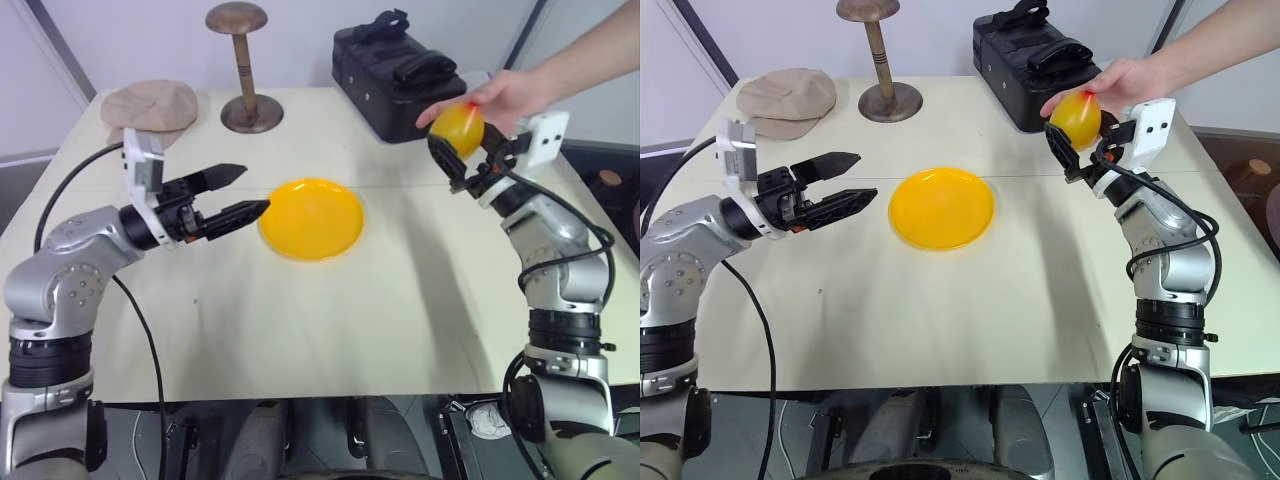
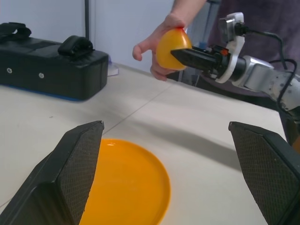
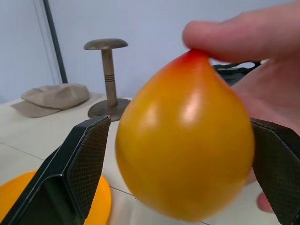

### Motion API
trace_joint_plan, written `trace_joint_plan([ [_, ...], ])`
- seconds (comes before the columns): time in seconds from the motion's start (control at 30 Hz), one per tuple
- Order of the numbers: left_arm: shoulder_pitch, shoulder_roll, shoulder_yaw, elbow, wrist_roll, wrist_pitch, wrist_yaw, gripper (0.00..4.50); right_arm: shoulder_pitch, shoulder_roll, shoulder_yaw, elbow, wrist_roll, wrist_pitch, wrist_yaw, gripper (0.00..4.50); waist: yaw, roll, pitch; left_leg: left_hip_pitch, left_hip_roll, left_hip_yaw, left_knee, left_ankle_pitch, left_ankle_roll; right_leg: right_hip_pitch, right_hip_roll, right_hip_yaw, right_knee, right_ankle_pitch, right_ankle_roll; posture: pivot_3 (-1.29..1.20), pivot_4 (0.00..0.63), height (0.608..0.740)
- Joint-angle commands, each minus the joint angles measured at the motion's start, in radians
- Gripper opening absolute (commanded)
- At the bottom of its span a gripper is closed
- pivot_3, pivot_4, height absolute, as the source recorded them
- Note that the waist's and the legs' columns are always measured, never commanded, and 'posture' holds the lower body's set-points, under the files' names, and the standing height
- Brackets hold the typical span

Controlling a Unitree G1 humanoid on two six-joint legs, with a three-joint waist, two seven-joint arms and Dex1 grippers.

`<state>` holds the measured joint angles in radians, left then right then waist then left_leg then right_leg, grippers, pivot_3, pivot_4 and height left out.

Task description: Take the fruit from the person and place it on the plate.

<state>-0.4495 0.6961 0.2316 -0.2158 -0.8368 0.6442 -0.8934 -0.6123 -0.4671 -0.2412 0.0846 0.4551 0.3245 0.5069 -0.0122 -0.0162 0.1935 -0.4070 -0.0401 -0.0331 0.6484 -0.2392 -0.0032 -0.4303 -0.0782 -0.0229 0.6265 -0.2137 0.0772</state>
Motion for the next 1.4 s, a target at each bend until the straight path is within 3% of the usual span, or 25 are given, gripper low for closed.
trace_joint_plan([
  [0.03,0.007,0.011,0.042,-0.044,-0.009,-0.008,0.017,4.47,-0.031,0.000,-0.003,0.014,-0.003,-0.033,0.020,4.50,0.000,0.000,0.000,0.000,0.000,0.000,0.000,0.000,0.000,0.000,0.000,0.000,0.000,0.000,0.000,0.00,0.150,0.740],
  [0.1,0.017,0.013,0.047,-0.055,-0.012,-0.008,0.026,4.47,-0.040,0.003,-0.001,0.028,-0.003,-0.039,0.026,4.50,0.000,0.000,0.000,0.000,0.000,0.000,0.000,0.000,0.000,0.000,0.000,0.000,0.000,0.000,0.000,0.00,0.150,0.740],
  [0.23,0.028,0.012,0.056,-0.066,-0.015,-0.005,0.036,4.50,-0.046,0.010,-0.005,0.033,0.002,-0.049,0.035,3.28,-0.001,0.000,0.000,0.000,0.000,0.000,0.000,0.000,0.000,0.000,0.000,0.000,0.000,0.000,0.000,0.00,0.150,0.740],
  [0.27,0.031,0.011,0.057,-0.068,-0.014,-0.005,0.037,4.50,-0.045,0.010,-0.004,0.029,0.001,-0.048,0.035,3.22,0.000,0.000,0.000,0.000,0.000,0.000,0.000,0.000,0.000,0.000,0.000,0.000,0.000,0.001,0.001,0.00,0.150,0.740],
  [0.53,0.040,0.011,0.054,-0.070,-0.010,-0.009,0.040,4.50,-0.040,-0.004,0.043,-0.012,-0.022,-0.020,0.054,3.22,-0.001,0.000,0.000,0.000,0.000,0.000,0.000,0.000,0.000,0.000,0.000,0.000,0.000,0.001,0.001,0.00,0.150,0.740],
  [0.67,0.070,0.034,0.060,-0.053,0.017,-0.020,0.026,4.50,-0.043,0.045,0.115,-0.038,-0.016,0.017,0.079,3.22,-0.004,0.000,0.000,0.000,0.000,0.000,0.000,0.000,0.000,0.000,0.000,0.000,0.000,0.001,0.001,0.00,0.150,0.740],
  [1.0,0.228,0.038,0.106,-0.052,0.114,-0.088,0.072,4.50,-0.139,0.222,0.269,0.237,-0.155,-0.097,0.098,3.22,-0.002,0.000,0.000,0.000,0.000,0.000,-0.001,0.000,0.000,-0.001,-0.001,0.000,0.000,0.000,0.000,0.00,0.150,0.740],
  [1.27,0.295,0.000,0.128,-0.107,0.134,-0.110,0.148,4.50,-0.202,0.273,0.316,0.426,-0.225,-0.152,0.152,3.22,-0.002,0.000,0.000,0.000,0.000,0.000,-0.001,0.000,0.000,-0.002,-0.002,0.000,0.000,0.000,-0.001,0.00,0.150,0.740],
  [1.33,0.305,-0.007,0.133,-0.113,0.138,-0.114,0.162,4.50,-0.210,0.275,0.313,0.452,-0.233,-0.161,0.161,4.30,-0.003,0.000,0.000,0.000,0.000,0.000,-0.001,0.000,0.000,-0.002,-0.002,0.001,0.000,0.000,-0.001,0.00,0.150,0.740],
  [1.4,0.311,-0.013,0.136,-0.119,0.141,-0.118,0.174,4.50,-0.215,0.275,0.308,0.467,-0.235,-0.165,0.171,4.46,-0.004,0.000,0.000,0.000,0.000,0.000,-0.001,0.000,0.000,-0.002,-0.002,0.001,0.000,0.000,-0.001,0.00,0.150,0.740],
])
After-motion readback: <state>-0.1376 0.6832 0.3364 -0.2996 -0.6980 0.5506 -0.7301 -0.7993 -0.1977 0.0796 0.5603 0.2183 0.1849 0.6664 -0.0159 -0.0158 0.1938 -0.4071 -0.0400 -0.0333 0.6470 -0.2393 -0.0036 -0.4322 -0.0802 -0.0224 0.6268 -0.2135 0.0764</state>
